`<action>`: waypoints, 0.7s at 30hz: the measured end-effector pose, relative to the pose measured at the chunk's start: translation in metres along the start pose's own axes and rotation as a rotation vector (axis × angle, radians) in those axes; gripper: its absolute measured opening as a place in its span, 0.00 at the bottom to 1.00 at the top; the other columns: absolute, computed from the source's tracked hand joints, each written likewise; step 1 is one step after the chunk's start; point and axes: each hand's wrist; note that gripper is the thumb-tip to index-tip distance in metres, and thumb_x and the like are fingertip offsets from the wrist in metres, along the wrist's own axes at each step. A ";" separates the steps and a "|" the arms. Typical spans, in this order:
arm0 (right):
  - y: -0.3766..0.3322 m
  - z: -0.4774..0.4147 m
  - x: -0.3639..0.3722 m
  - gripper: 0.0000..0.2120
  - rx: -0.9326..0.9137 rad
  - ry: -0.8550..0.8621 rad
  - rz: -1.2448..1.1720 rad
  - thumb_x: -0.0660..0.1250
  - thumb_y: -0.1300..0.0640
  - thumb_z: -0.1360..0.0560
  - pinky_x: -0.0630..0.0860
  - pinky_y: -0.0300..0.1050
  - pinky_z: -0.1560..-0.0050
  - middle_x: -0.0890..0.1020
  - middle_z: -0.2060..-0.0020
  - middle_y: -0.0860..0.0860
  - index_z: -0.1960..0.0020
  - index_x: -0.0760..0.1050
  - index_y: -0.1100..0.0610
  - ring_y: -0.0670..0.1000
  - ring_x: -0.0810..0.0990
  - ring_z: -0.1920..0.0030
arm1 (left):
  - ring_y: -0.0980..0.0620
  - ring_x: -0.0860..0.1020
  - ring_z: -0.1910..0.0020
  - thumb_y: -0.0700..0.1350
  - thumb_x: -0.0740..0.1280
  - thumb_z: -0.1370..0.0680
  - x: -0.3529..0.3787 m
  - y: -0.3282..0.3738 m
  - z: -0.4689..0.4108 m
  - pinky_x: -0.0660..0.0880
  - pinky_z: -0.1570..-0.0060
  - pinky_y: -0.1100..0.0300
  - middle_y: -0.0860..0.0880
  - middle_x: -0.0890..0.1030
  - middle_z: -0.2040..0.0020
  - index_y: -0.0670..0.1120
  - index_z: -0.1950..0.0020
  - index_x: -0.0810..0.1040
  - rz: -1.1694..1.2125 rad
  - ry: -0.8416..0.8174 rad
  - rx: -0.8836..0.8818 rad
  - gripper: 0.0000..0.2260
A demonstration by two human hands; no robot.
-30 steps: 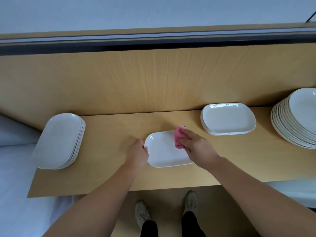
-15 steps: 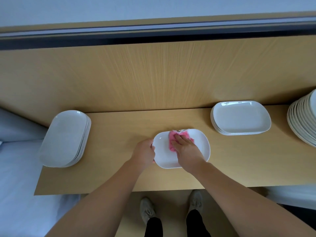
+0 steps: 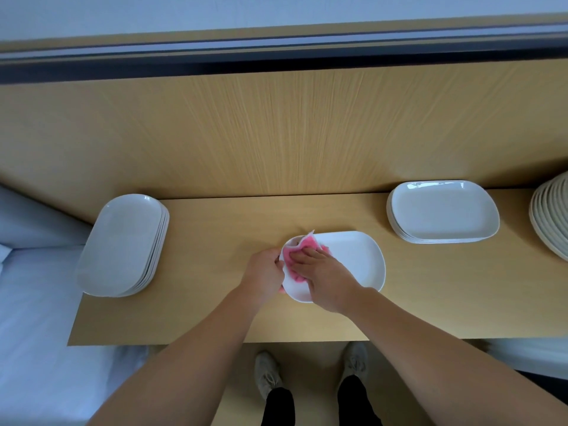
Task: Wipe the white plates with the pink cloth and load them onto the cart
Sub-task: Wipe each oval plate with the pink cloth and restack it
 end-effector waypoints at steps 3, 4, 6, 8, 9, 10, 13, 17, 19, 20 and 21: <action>-0.001 0.007 -0.003 0.28 -0.049 -0.015 -0.058 0.63 0.64 0.25 0.45 0.53 0.23 0.68 0.27 0.44 0.27 0.68 0.50 0.49 0.58 0.24 | 0.48 0.79 0.73 0.35 0.57 0.23 0.001 -0.001 0.000 0.74 0.74 0.63 0.46 0.79 0.66 0.46 0.62 0.76 -0.031 0.029 -0.015 0.12; 0.000 0.010 -0.004 0.28 -0.061 -0.032 -0.066 0.63 0.65 0.25 0.45 0.53 0.23 0.68 0.28 0.43 0.28 0.69 0.50 0.48 0.57 0.24 | 0.47 0.80 0.72 0.35 0.58 0.23 0.001 -0.001 -0.001 0.75 0.73 0.61 0.44 0.80 0.65 0.45 0.60 0.76 -0.036 0.039 -0.026 0.11; 0.001 0.016 -0.006 0.24 -0.087 -0.061 -0.070 0.63 0.66 0.26 0.39 0.47 0.24 0.70 0.29 0.41 0.32 0.74 0.50 0.45 0.55 0.24 | 0.45 0.81 0.71 0.36 0.58 0.23 0.000 0.000 -0.001 0.77 0.71 0.59 0.44 0.81 0.62 0.45 0.57 0.76 -0.025 0.054 -0.050 0.10; 0.002 0.022 -0.005 0.17 -0.104 -0.087 -0.056 0.63 0.66 0.26 0.31 0.39 0.28 0.70 0.30 0.38 0.40 0.77 0.52 0.42 0.53 0.25 | 0.43 0.82 0.68 0.36 0.58 0.22 -0.001 0.002 -0.002 0.79 0.68 0.56 0.44 0.81 0.58 0.45 0.55 0.76 -0.026 0.060 -0.066 0.09; 0.004 0.024 -0.005 0.15 -0.102 -0.106 -0.052 0.63 0.66 0.26 0.30 0.38 0.29 0.70 0.31 0.38 0.43 0.78 0.52 0.41 0.52 0.25 | 0.42 0.83 0.67 0.36 0.58 0.22 0.000 0.004 -0.002 0.80 0.66 0.53 0.44 0.81 0.58 0.45 0.54 0.76 -0.042 0.063 -0.066 0.08; 0.005 0.026 -0.006 0.14 -0.096 -0.123 -0.057 0.62 0.66 0.25 0.31 0.38 0.28 0.71 0.31 0.38 0.45 0.78 0.52 0.41 0.52 0.25 | 0.41 0.83 0.66 0.36 0.58 0.22 0.000 0.004 -0.003 0.81 0.64 0.50 0.44 0.80 0.58 0.45 0.54 0.76 -0.055 0.068 -0.064 0.08; 0.010 0.033 -0.014 0.14 -0.094 -0.143 -0.084 0.59 0.64 0.23 0.35 0.40 0.25 0.72 0.31 0.38 0.45 0.79 0.49 0.42 0.54 0.25 | 0.41 0.82 0.62 0.36 0.59 0.22 0.001 0.007 -0.001 0.82 0.63 0.47 0.43 0.80 0.56 0.44 0.53 0.76 -0.064 0.081 -0.053 0.07; 0.019 0.046 -0.023 0.16 -0.073 -0.193 -0.106 0.58 0.63 0.21 0.36 0.37 0.27 0.72 0.31 0.38 0.42 0.79 0.48 0.40 0.54 0.25 | 0.42 0.82 0.61 0.36 0.59 0.21 0.001 0.009 0.001 0.82 0.62 0.48 0.45 0.78 0.57 0.44 0.50 0.77 -0.064 0.088 -0.061 0.07; 0.025 0.054 -0.028 0.17 -0.045 -0.220 -0.105 0.58 0.63 0.21 0.39 0.40 0.25 0.73 0.33 0.38 0.42 0.80 0.48 0.39 0.56 0.25 | 0.43 0.82 0.62 0.37 0.60 0.21 0.002 0.009 0.002 0.82 0.61 0.49 0.46 0.79 0.57 0.44 0.49 0.77 -0.075 0.095 -0.067 0.07; 0.028 0.058 -0.032 0.17 -0.027 -0.231 -0.105 0.58 0.64 0.21 0.40 0.41 0.24 0.74 0.33 0.37 0.41 0.80 0.48 0.38 0.57 0.26 | 0.43 0.83 0.63 0.37 0.60 0.21 0.002 0.010 0.002 0.82 0.61 0.50 0.46 0.79 0.57 0.44 0.49 0.77 -0.087 0.099 -0.067 0.07; 0.032 0.062 -0.036 0.18 -0.010 -0.248 -0.096 0.58 0.64 0.21 0.42 0.41 0.24 0.74 0.34 0.37 0.41 0.80 0.48 0.37 0.58 0.27 | 0.44 0.83 0.64 0.38 0.60 0.21 0.002 0.010 0.002 0.82 0.61 0.50 0.46 0.79 0.57 0.45 0.49 0.77 -0.097 0.103 -0.067 0.07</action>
Point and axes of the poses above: each hand's wrist, its own z-axis away from the middle knuckle, its own x-axis out of the palm, y = z × x
